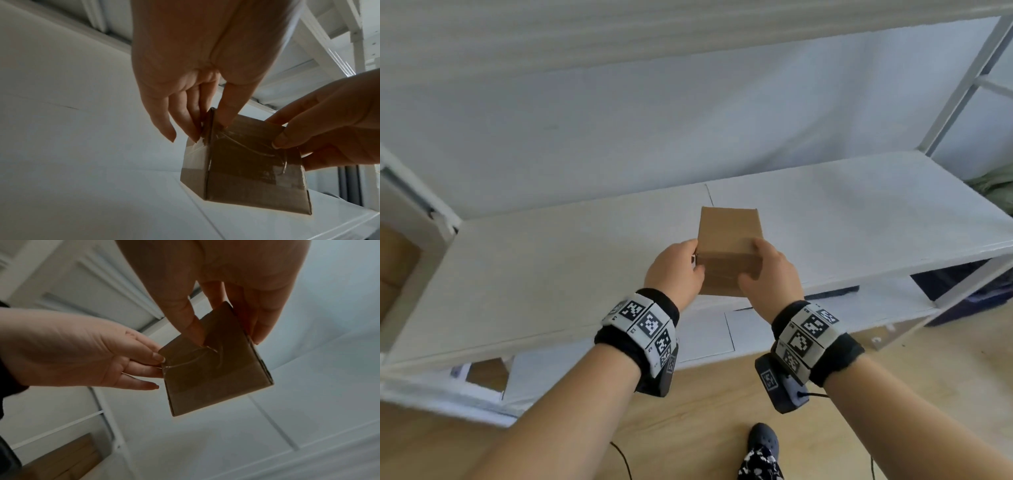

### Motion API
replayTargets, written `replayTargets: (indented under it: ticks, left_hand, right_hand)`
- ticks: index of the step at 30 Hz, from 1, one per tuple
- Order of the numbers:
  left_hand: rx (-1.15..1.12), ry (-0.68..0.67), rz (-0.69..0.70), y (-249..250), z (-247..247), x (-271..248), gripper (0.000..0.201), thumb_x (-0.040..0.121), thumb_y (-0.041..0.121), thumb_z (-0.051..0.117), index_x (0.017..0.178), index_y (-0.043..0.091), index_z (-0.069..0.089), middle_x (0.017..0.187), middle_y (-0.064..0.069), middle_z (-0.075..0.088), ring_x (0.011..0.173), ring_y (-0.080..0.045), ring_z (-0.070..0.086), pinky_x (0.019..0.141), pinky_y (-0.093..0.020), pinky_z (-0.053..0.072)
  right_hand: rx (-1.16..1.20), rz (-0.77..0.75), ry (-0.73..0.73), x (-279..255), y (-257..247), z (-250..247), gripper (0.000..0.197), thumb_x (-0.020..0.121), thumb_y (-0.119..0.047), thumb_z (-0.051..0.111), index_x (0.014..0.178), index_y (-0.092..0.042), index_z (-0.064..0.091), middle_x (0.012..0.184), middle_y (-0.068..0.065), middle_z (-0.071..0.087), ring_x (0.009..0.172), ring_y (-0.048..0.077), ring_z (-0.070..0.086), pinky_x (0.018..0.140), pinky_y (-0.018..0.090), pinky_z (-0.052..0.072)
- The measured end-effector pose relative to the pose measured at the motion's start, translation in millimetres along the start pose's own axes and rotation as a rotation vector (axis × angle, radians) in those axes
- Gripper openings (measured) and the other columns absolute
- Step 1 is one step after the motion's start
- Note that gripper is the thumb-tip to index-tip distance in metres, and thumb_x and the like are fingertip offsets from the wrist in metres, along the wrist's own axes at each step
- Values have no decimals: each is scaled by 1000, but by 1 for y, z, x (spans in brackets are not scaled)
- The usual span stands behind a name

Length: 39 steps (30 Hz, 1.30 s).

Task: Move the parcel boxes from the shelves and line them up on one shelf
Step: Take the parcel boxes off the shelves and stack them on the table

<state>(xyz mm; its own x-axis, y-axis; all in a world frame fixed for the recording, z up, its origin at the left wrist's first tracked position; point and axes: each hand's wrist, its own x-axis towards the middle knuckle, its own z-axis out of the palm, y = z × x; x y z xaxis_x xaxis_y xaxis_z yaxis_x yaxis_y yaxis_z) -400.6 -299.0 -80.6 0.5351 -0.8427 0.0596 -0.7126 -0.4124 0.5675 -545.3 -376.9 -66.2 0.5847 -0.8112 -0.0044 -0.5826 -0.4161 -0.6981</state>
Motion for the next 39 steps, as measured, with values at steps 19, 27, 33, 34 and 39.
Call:
replayTargets:
  ticks: [19, 27, 33, 34, 39]
  left_hand:
    - [72, 443, -515, -170, -204, -295, 11, 84, 13, 52, 92, 15, 59, 87, -1, 62, 85, -20, 59, 78, -37, 51]
    - [57, 581, -745, -234, -254, -354, 15, 80, 17, 52, 94, 18, 58, 89, 1, 62, 87, -17, 59, 77, -36, 51]
    - [93, 644, -876, -287, -296, -355, 17, 82, 17, 51, 96, 17, 59, 94, -2, 62, 92, -20, 59, 79, -36, 49]
    - [98, 647, -895, -295, -305, -353, 22, 82, 18, 51, 102, 17, 60, 98, -2, 62, 95, -21, 58, 82, -37, 49]
    - [134, 704, -960, -337, -344, -343, 32, 85, 16, 53, 116, 17, 58, 106, -2, 61, 97, -22, 58, 83, -34, 48]
  right_hand:
    - [8, -537, -436, -173, -241, 182, 60, 85, -19, 57, 141, -16, 35, 123, 11, 56, 108, 26, 54, 87, 30, 46]
    - [-2, -733, -617, -198, -323, 255, 51, 85, -19, 56, 134, -13, 40, 118, 10, 58, 103, 25, 55, 82, 26, 43]
    - [25, -819, -726, -186, -381, 313, 54, 87, -21, 56, 137, -14, 37, 124, 8, 55, 109, 22, 53, 88, 26, 42]
    - [34, -830, -748, -181, -393, 322, 57, 87, -22, 56, 140, -15, 35, 127, 7, 53, 112, 21, 52, 92, 27, 43]
    - [68, -858, -798, -162, -441, 370, 63, 87, -23, 56, 144, -18, 29, 132, 5, 50, 116, 20, 50, 97, 30, 40]
